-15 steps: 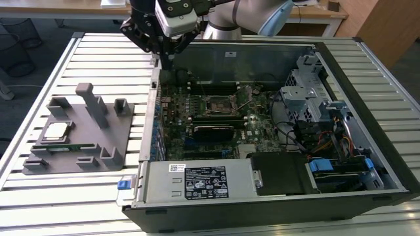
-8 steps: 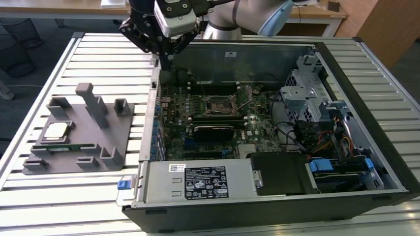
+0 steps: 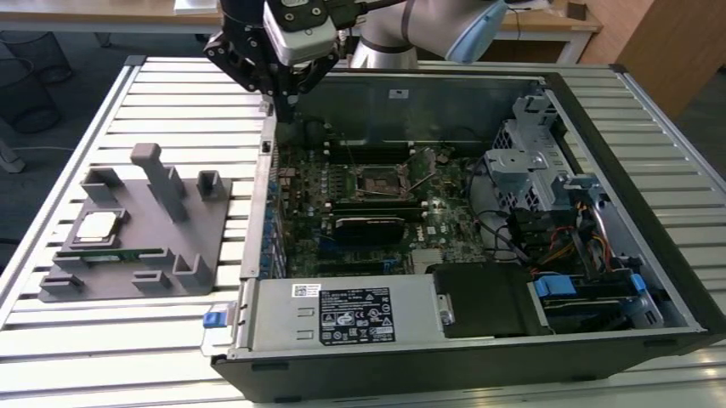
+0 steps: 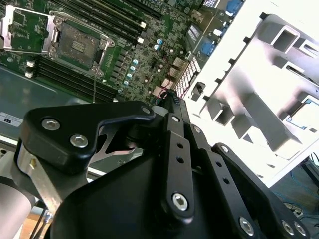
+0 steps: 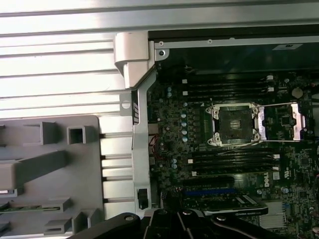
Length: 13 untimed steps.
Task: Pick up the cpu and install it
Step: 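Reach for the cpu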
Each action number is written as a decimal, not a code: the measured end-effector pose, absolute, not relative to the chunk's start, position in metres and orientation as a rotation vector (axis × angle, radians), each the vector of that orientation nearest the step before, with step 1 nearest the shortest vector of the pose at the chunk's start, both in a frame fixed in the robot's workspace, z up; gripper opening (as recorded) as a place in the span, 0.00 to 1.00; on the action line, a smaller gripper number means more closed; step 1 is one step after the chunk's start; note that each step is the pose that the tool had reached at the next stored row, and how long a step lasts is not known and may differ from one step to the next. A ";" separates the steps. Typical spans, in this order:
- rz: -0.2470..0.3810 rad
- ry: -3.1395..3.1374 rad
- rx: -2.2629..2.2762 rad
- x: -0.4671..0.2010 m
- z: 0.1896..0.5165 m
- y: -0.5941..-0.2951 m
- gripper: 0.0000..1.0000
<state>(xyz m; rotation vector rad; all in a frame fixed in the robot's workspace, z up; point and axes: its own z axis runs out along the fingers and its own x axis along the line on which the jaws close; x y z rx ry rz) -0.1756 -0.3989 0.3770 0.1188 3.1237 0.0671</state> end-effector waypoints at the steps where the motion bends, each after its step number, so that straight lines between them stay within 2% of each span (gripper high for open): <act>1: 0.067 3.124 0.119 -0.176 0.377 -0.399 0.11; 13: 0.067 3.125 0.119 -0.185 0.375 -0.399 0.11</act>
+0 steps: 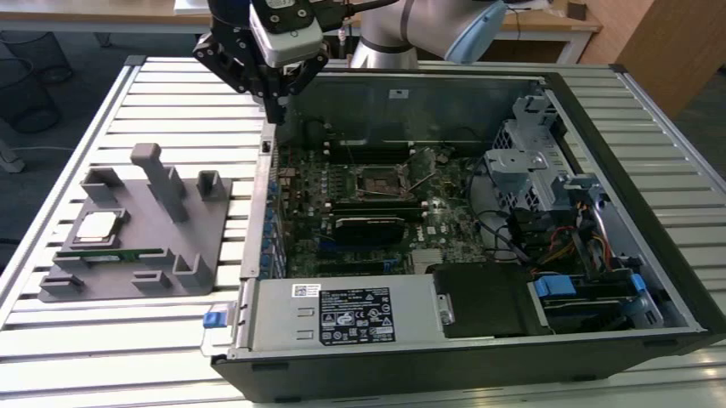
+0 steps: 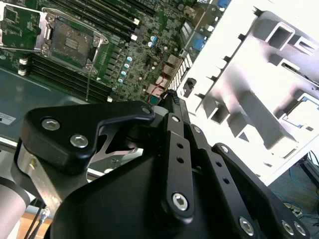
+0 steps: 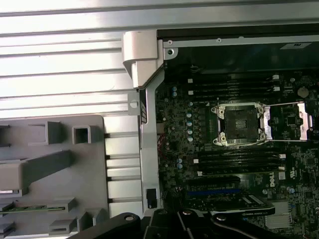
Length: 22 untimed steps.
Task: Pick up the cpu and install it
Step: 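Reach for the cpu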
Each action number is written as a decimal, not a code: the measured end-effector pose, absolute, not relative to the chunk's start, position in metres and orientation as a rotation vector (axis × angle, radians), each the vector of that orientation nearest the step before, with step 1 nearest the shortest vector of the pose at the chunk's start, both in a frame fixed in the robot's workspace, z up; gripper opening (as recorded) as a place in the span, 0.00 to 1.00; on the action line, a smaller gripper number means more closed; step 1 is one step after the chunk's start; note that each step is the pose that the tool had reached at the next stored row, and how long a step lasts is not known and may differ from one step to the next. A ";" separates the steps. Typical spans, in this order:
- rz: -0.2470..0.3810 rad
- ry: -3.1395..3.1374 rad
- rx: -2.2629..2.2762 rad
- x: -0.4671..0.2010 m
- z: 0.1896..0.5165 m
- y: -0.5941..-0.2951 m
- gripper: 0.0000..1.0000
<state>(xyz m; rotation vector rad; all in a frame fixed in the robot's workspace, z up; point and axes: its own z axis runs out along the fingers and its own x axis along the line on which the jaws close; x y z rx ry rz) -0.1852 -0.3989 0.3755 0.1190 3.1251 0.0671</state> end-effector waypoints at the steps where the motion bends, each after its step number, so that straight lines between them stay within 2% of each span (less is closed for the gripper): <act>1: 0.067 3.125 0.119 -0.187 0.375 -0.399 0.11; 22: 0.067 3.127 0.119 -0.201 0.373 -0.399 0.11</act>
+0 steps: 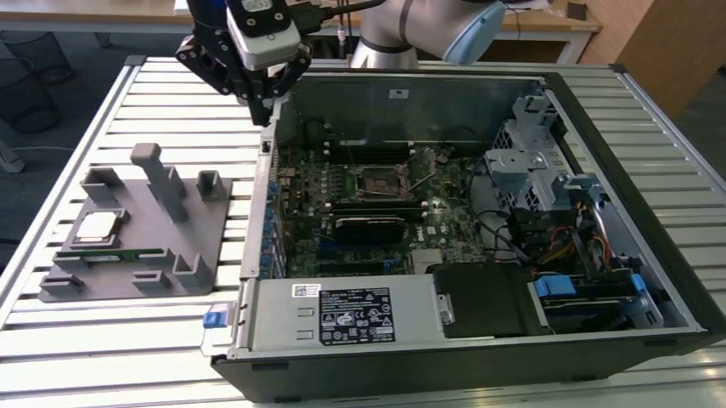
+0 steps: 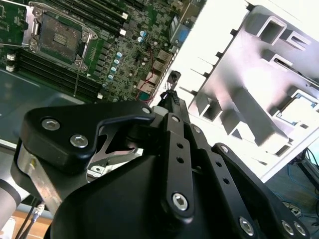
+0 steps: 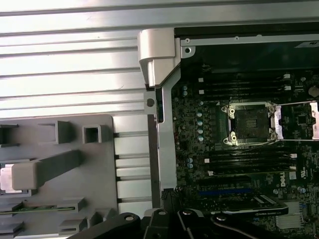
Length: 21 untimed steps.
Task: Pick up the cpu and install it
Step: 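Reach for the cpu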
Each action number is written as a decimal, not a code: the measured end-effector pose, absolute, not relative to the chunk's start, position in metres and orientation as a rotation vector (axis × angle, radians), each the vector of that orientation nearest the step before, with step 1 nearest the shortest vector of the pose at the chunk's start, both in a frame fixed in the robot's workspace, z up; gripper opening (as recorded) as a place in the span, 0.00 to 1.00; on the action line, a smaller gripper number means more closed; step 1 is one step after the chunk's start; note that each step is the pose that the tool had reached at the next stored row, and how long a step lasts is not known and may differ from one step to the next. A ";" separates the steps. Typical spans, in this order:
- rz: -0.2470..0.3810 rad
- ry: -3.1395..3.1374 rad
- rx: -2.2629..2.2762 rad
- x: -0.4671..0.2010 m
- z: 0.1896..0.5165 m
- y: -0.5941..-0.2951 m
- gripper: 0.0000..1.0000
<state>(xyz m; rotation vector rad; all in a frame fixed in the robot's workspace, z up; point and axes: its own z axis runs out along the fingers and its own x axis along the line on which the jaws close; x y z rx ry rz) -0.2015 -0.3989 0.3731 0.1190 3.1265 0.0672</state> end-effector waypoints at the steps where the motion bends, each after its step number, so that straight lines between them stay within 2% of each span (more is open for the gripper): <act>1: 0.067 3.127 0.119 -0.202 0.373 -0.399 0.11; 21: 0.067 3.129 0.119 -0.212 0.371 -0.399 0.11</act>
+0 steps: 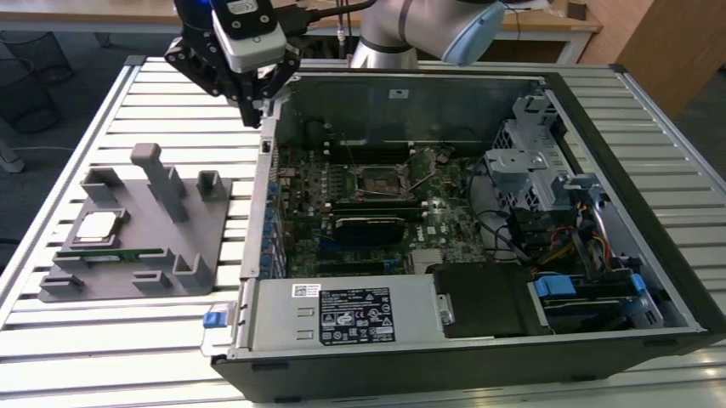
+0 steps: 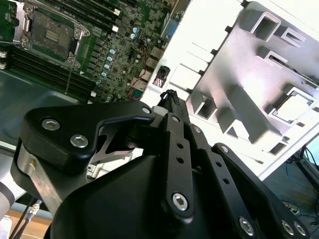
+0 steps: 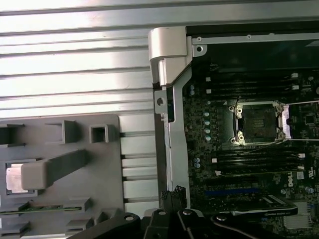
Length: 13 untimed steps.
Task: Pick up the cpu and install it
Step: 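Reach for the cpu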
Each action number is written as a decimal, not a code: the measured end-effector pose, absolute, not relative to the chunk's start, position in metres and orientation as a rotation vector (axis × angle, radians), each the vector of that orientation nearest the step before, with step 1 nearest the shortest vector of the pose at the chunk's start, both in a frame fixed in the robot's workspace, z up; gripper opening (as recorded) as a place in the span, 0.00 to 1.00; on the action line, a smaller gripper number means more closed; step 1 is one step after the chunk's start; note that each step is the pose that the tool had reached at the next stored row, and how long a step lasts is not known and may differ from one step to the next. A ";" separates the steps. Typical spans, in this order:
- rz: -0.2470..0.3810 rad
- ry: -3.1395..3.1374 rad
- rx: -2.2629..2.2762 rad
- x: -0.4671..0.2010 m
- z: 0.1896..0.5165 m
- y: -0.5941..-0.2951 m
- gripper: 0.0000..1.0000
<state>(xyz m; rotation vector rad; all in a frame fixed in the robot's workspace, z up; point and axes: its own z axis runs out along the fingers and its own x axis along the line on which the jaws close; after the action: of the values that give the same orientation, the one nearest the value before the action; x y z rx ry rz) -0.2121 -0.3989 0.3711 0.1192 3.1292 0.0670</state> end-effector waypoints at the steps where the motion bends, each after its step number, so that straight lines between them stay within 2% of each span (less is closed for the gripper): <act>1: 0.067 3.129 0.119 -0.212 0.371 -0.399 0.11; 13: 0.067 3.131 0.119 -0.218 0.370 -0.399 0.11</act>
<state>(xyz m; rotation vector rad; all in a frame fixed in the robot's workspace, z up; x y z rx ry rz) -0.2178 -0.3989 0.3697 0.1193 3.1314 0.0669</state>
